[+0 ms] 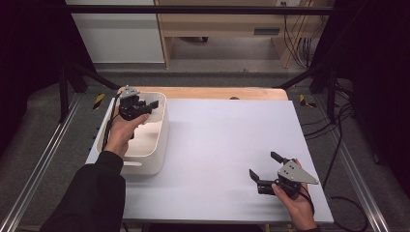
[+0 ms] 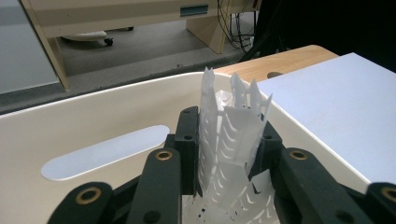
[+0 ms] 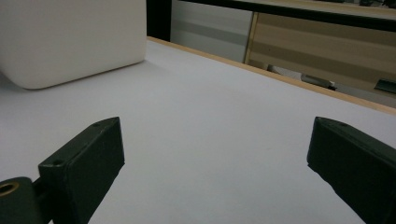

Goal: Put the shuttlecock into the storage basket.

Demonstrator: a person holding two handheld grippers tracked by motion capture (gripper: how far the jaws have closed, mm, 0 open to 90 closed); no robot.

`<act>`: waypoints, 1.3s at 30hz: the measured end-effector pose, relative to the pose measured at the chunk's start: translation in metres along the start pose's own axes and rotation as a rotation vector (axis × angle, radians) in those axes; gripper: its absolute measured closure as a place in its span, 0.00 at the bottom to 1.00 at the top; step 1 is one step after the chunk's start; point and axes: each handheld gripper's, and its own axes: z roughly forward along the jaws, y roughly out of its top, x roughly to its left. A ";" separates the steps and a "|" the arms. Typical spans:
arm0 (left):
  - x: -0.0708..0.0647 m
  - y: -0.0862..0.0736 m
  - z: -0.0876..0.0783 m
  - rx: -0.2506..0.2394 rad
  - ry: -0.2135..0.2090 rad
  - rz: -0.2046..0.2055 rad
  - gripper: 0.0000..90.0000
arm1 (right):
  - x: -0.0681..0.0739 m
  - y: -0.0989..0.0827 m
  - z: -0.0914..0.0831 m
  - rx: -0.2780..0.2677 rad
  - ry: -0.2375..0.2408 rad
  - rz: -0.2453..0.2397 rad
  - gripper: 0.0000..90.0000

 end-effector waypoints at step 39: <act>0.003 -0.005 0.008 0.073 0.064 0.019 0.43 | 0.002 -0.001 0.002 0.013 0.010 0.001 0.05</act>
